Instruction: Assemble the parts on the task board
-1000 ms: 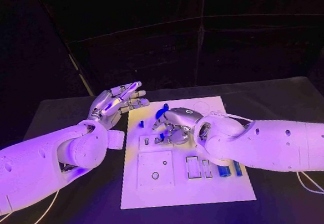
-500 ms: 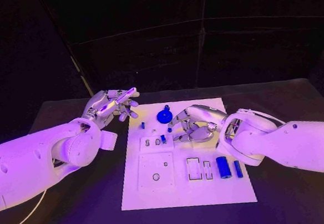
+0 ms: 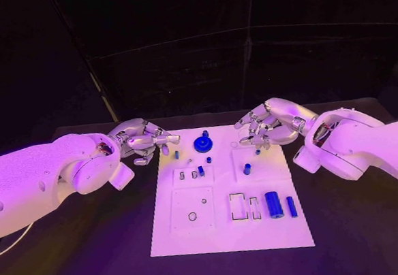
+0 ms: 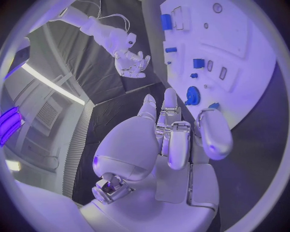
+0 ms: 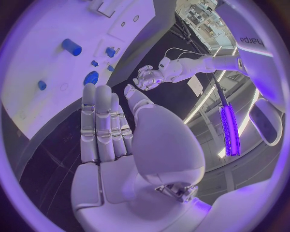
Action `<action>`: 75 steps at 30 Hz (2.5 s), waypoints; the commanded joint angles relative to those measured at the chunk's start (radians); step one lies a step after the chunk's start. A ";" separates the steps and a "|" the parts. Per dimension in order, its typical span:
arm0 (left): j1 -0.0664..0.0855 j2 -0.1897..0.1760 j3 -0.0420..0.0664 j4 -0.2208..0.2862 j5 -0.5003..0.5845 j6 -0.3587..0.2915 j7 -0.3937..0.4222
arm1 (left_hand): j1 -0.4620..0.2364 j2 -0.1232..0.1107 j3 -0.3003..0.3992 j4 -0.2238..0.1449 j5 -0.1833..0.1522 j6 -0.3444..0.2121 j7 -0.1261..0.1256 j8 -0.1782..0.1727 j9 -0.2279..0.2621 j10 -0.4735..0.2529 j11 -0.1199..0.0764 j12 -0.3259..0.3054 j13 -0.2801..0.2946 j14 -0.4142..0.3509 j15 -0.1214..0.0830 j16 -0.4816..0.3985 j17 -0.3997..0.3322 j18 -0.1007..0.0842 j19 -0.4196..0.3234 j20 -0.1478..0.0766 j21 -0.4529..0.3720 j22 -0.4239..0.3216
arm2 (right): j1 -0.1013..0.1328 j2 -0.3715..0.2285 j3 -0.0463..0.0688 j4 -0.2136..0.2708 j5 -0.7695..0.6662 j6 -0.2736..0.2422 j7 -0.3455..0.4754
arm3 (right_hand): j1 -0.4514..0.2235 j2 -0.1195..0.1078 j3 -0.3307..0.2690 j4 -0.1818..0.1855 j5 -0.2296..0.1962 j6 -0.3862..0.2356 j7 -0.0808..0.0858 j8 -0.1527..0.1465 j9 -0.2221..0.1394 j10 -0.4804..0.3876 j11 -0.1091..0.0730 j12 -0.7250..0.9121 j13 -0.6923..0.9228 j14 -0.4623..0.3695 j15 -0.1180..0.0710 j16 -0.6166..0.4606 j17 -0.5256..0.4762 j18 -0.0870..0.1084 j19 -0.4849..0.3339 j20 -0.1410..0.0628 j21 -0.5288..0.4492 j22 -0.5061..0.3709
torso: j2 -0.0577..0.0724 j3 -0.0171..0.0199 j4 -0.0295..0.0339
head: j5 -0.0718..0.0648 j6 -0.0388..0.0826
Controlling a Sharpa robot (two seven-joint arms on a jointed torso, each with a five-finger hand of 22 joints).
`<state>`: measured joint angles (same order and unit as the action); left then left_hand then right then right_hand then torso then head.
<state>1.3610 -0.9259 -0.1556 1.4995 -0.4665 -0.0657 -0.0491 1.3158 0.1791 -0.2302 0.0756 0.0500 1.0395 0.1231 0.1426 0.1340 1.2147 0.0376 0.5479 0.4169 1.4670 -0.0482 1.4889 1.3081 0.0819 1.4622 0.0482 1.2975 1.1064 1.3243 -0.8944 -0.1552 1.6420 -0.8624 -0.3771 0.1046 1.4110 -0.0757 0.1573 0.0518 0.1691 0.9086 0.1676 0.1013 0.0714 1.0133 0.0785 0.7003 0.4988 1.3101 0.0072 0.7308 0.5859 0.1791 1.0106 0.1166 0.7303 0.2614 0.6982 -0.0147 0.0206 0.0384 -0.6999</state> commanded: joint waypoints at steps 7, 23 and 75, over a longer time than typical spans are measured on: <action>0.028 0.055 -0.017 -0.009 -0.314 0.100 -0.310 | -0.117 -0.014 -0.076 0.066 -0.003 0.044 -0.035 0.069 0.052 0.089 -0.028 0.320 0.289 0.104 -0.016 0.082 0.263 -0.030 0.053 -0.007 0.105 0.162 | 0.024 -0.004 0.001 -0.051 0.227 0.081 0.082 | 0.004 -0.027 0.054 0.024 -0.008 0.076 0.005 -0.016 -0.003 0.150 0.011 -0.403 -0.308 -0.105 0.034 -0.360 -0.134 0.005 -0.109 0.067 -0.215 -0.115 | -0.009 0.0066 0.0000 | 0.002 -0.004; 0.080 0.211 -0.063 -0.070 -0.471 0.129 -0.450 | -0.219 -0.004 -0.154 0.168 -0.001 -0.009 -0.075 0.304 0.290 0.174 -0.062 0.777 0.801 0.104 -0.041 0.082 0.263 -0.042 0.057 -0.033 0.155 0.241 | 0.031 0.021 0.001 -0.089 0.211 0.055 0.085 | -0.001 -0.033 0.060 0.026 -0.005 0.087 0.015 -0.035 -0.004 0.204 0.024 -0.493 -0.372 -0.057 0.041 -0.446 -0.158 0.005 -0.072 0.064 -0.267 -0.146 | -0.008 0.0060 -0.0018 | 0.005 -0.010; 0.085 0.417 -0.082 -0.249 -0.528 0.353 -0.484 | -0.166 0.021 -0.118 0.122 -0.002 -0.111 -0.061 0.374 0.416 0.120 -0.049 0.742 0.762 0.104 -0.029 0.082 0.263 -0.034 0.040 -0.021 0.135 0.209 | 0.033 0.053 0.001 -0.100 0.188 -0.003 0.078 | -0.004 -0.038 0.055 0.028 0.093 0.052 0.030 -0.034 -0.004 0.183 0.041 -0.523 -0.396 -0.088 0.058 -0.461 -0.172 0.004 -0.074 0.073 -0.320 -0.172 | -0.008 0.0045 0.0011 | 0.001 -0.040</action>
<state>1.4449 -0.5107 -0.2378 1.2527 -0.9877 0.2602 -0.5240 1.1410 0.2010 -0.3486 0.2000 0.0501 0.9361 0.0623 0.5114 0.5495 1.3433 -0.0125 1.2935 1.1795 1.4671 -0.0839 1.5677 1.3075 0.0539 1.4657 0.0198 1.4372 1.3076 1.3546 -0.8427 -0.1550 1.5415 -0.6717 -0.3679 0.1778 1.4079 -0.1076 0.2118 0.0798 0.2573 0.9698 0.1987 0.0659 0.0675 1.2004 0.1199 0.1805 0.1041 1.2292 0.0679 0.2694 0.4150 0.1787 0.9349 0.1858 0.4136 0.0899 0.6899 -0.0102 0.0213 0.0391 -0.7400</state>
